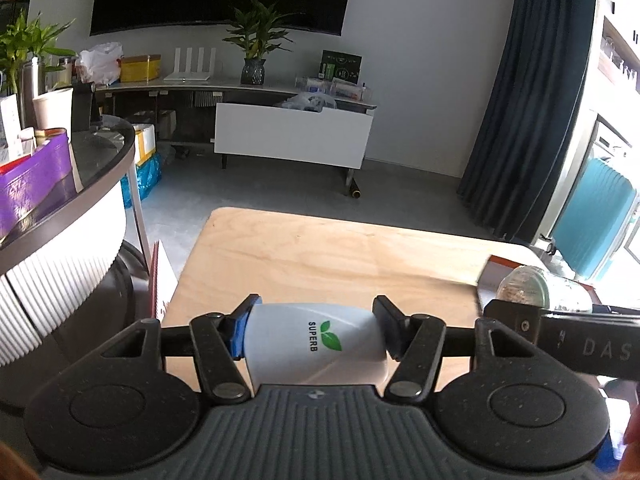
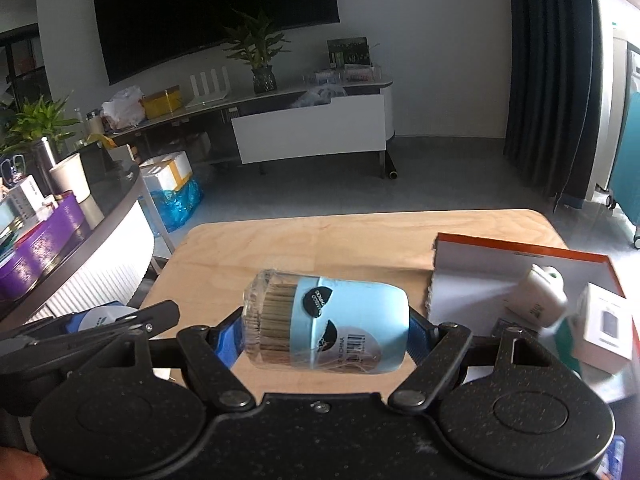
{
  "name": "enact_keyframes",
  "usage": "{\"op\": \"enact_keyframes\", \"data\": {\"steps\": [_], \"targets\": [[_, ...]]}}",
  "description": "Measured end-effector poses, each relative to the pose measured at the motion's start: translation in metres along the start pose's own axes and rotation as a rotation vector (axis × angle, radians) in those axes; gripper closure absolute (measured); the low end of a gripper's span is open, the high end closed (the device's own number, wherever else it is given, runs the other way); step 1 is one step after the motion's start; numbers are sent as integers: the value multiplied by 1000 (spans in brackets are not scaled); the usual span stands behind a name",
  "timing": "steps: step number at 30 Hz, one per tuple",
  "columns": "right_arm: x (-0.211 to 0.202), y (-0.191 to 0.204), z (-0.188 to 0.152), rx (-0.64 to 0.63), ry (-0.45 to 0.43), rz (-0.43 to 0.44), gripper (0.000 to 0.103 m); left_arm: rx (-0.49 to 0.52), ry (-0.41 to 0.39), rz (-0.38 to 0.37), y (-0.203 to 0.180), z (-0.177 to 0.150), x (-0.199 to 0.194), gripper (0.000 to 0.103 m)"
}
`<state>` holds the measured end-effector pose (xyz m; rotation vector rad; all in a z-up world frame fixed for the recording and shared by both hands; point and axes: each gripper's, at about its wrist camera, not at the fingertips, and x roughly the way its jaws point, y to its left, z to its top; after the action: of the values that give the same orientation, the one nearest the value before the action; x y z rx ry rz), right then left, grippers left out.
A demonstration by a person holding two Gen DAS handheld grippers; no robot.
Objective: Organize rigid objects
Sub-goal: 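Carry the SUPERB plug and toothpick jar with both tools over the tray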
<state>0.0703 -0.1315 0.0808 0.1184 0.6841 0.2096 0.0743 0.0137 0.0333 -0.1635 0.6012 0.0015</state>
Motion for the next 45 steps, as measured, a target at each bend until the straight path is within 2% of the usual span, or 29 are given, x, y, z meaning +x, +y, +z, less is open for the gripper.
{"op": "enact_keyframes", "data": {"steps": [15, 25, 45], "targets": [[-60, -12, -17, -16, -53, -5, 11, 10, 3, -14, -27, -13, -37, 42], [-77, -27, -26, -1, -60, -22, 11, 31, 7, -40, -45, -20, -46, 42], [-119, -97, -50, 88, -83, -139, 11, 131, 48, -180, -108, -38, -45, 42]]}}
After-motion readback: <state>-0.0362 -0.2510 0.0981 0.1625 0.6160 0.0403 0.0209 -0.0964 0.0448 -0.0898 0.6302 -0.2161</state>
